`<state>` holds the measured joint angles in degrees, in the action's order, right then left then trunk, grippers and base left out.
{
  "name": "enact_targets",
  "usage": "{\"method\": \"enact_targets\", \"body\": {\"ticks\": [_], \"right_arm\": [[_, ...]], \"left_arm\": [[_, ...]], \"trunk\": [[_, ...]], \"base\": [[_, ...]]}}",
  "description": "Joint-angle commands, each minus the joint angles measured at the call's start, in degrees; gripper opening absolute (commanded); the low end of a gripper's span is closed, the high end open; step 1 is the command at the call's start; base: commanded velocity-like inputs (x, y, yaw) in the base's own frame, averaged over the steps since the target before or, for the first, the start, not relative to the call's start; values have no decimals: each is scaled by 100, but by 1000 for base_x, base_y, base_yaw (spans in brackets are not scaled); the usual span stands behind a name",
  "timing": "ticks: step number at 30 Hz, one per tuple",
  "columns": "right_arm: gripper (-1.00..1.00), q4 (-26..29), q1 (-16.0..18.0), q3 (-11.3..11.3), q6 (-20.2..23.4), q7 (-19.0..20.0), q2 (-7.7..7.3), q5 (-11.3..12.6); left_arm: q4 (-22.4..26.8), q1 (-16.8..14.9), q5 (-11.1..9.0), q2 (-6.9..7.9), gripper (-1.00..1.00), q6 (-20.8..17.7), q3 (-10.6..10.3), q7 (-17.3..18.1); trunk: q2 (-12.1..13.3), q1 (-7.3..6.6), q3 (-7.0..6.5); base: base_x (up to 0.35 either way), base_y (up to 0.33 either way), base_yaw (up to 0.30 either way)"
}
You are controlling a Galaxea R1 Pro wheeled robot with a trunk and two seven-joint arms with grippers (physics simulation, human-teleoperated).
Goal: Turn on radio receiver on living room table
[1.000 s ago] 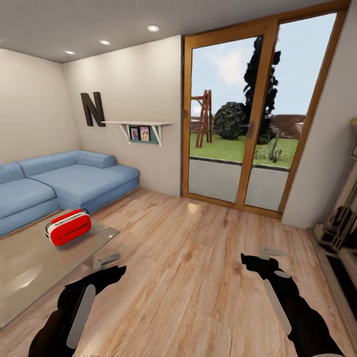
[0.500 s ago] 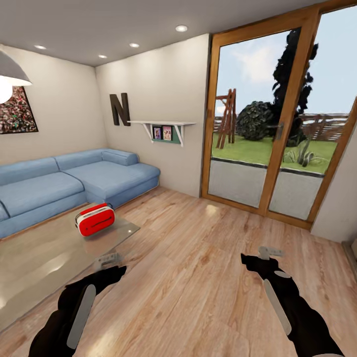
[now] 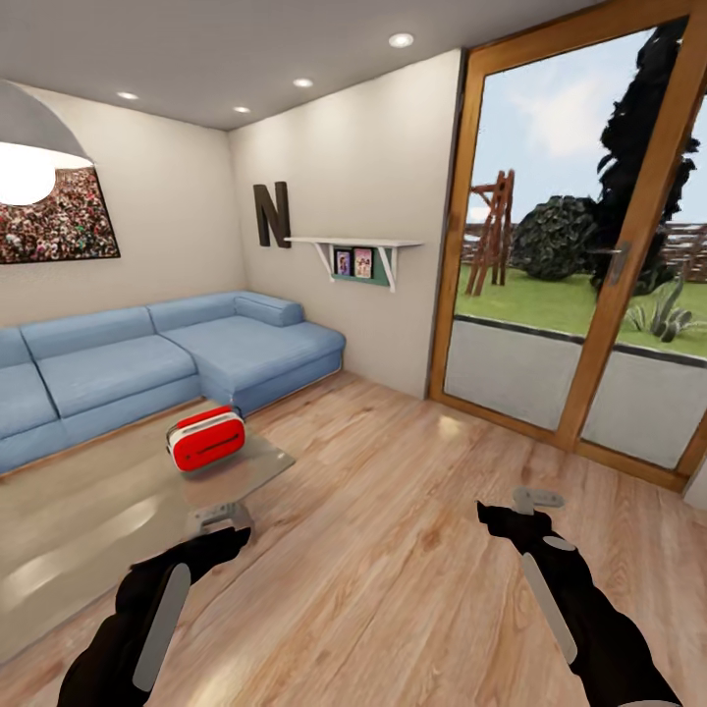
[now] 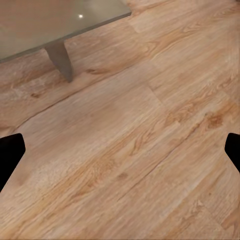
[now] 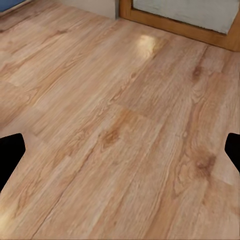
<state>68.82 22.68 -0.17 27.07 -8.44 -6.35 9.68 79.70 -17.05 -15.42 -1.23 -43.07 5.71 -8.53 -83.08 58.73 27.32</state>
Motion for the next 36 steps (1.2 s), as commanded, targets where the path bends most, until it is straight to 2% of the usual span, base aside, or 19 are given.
{"method": "enact_targets", "body": {"ticks": [1,36], "right_arm": [[100,0,0,0,0,0,1,-1],[100,0,0,20,3,0,2,12]], "left_arm": [[-3,0,1,0,100,0,0,0],[-78,0,12,0,100,9,0,-9]], "trunk": [[0,0,2],[0,0,10]], "base": [[277,-239,183],[226,-277,201]]}}
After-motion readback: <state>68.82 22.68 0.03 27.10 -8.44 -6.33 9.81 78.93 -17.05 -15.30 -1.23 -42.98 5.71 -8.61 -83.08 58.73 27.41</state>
